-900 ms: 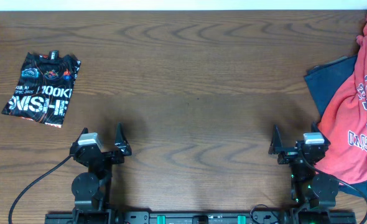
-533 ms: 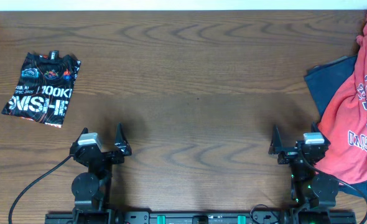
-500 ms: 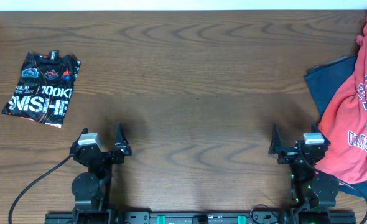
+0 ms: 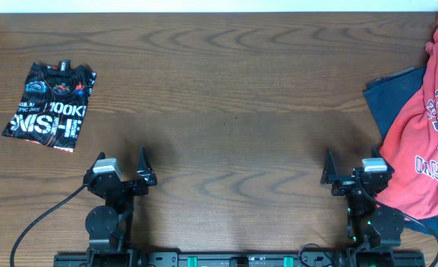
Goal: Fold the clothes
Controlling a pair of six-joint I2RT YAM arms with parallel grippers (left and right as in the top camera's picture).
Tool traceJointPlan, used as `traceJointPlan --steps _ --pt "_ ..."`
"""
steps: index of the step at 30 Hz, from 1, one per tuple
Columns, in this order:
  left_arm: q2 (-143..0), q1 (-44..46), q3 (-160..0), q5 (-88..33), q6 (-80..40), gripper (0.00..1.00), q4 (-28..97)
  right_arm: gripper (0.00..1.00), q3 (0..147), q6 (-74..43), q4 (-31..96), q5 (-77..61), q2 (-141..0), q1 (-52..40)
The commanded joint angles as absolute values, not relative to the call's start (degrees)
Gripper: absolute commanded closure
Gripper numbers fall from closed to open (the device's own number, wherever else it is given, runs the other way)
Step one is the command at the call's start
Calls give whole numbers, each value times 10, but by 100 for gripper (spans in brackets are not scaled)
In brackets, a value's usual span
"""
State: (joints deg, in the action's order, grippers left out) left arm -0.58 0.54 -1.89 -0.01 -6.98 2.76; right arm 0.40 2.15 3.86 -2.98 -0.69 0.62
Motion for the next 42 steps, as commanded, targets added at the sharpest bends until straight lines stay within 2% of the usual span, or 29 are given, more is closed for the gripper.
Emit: traceJointPlan --steps 1,34,42 --pt "-1 7 -2 -2 -58 2 37 1 3 29 41 -26 -4 8" --pt "-2 7 -2 -2 -58 2 35 1 3 28 41 -32 -4 8" --pt "-2 7 -2 -2 -58 2 40 1 3 -9 40 -35 -4 8"
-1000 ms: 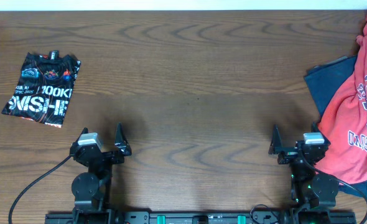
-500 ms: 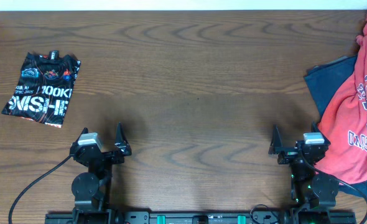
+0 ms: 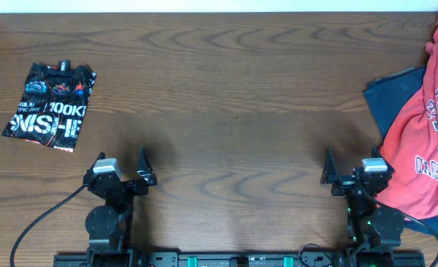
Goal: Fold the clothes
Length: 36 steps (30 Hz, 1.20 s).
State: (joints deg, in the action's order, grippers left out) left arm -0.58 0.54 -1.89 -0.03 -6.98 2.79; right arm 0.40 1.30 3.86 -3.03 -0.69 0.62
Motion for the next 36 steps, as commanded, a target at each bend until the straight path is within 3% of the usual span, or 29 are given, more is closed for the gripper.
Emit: traceJointPlan --steps 1,14,20,27,33,36 --pt "-3 7 -2 -2 -58 2 40 1 3 -9 40 -35 -4 8" --pt "-36 7 -44 -82 -164 2 58 1 124 -34 189 35 -107 8" --pt "-139 7 -151 -82 -164 2 157 1 246 -34 263 37 -276 8" --pt "-293 7 -301 -83 -147 2 296 1 450 -34 439 36 -531 8" --pt "-370 7 -373 -86 -147 2 331 1 552 -34 489 -32 -659 8" --pt "-379 7 -377 -86 -147 2 333 1 554 -86 499 63 -680 17"
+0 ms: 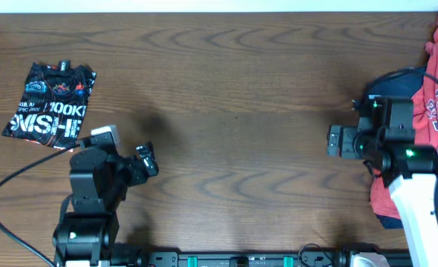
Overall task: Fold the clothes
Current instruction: 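Reach the right gripper into the orange shirt pile and pinch its hem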
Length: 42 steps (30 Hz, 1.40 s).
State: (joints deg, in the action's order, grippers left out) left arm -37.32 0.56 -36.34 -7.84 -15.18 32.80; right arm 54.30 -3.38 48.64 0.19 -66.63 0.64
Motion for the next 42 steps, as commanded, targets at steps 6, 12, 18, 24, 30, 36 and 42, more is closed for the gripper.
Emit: traceJointPlan --steps 6,12,18,24,30,36,42 --pt "-379 7 -377 -86 -147 2 349 1 554 -370 595 309 -688 126" --pt "-380 7 -377 -86 -147 2 351 3 540 -373 563 292 -694 296" --pt "-380 7 -377 -86 -147 2 351 6 499 -373 526 254 -720 412" --pt "-380 7 -377 -86 -147 2 356 13 475 -379 484 207 -760 489" --pt "-380 7 -377 -86 -147 2 357 41 463 -379 461 152 -809 517" --pt "-380 7 -377 -86 -147 2 357 95 474 -349 456 86 -811 517" --pt "-380 7 -377 -86 -147 2 358 99 550 -259 493 -26 -764 514"
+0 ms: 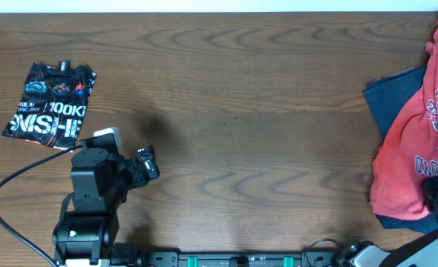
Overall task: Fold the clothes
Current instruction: 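Reach the right gripper into the orange shirt pile and pinch its hem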
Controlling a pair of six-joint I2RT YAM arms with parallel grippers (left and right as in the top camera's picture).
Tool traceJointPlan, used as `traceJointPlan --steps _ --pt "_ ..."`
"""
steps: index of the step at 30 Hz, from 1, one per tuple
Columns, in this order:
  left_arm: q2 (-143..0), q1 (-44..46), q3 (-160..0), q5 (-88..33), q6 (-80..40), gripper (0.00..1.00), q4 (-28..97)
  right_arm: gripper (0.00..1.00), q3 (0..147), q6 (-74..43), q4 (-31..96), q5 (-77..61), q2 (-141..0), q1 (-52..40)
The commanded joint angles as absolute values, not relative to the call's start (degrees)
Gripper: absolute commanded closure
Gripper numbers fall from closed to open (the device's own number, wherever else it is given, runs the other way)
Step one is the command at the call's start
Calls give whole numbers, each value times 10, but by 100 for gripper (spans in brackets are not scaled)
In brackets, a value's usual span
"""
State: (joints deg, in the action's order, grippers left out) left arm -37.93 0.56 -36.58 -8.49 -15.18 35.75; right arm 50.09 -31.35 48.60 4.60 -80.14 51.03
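Observation:
A folded black printed T-shirt (50, 104) lies at the far left of the table. At the right edge a red sweatshirt (416, 141) is heaped over a navy garment (388, 96). My left gripper (146, 163) hangs over bare wood right of the black shirt, and its jaws are too foreshortened to read. My right gripper (437, 194) is a dark blur low over the red sweatshirt's lower part, so its state does not show. Its white arm link (419, 248) enters from the bottom right corner.
The wooden table (241, 111) stretches between the two piles. A black cable (11, 200) loops from the left arm's base toward the front edge. The arm mounts sit along the front edge.
My right arm stood over the pile's left edge and is now lower right, down on the red sweatshirt near the frame's edge. The left arm has barely shifted.
At the first two moments both arms rested at the front edge, grippers spread, clothes untouched. Then both arms were raised and reached forward, the right one beside the red and navy pile. Now the right gripper is on the red sweatshirt; the black shirt has stayed put.

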Motion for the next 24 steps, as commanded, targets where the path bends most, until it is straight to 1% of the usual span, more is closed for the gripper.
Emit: traceJointPlan --steps 1,8,11,16,21,23,24 --pt "-380 7 -377 -86 -147 2 358 99 569 -250 506 -38 -753 510" --pt "-380 7 -377 -86 -147 2 358 99 722 -130 553 -267 -677 447" --pt "-380 7 -377 -86 -147 2 358 99 748 -125 541 -276 -659 399" --pt "-380 7 -377 -86 -147 2 360 99 750 -133 510 -262 -649 332" --pt "-380 7 -377 -86 -147 2 367 99 750 -207 389 -274 -649 315" --pt "-380 7 -377 -86 -147 2 372 99 750 -212 377 -301 -649 310" --pt "-380 7 -377 -86 -147 2 373 99 749 -211 390 -310 -649 305"
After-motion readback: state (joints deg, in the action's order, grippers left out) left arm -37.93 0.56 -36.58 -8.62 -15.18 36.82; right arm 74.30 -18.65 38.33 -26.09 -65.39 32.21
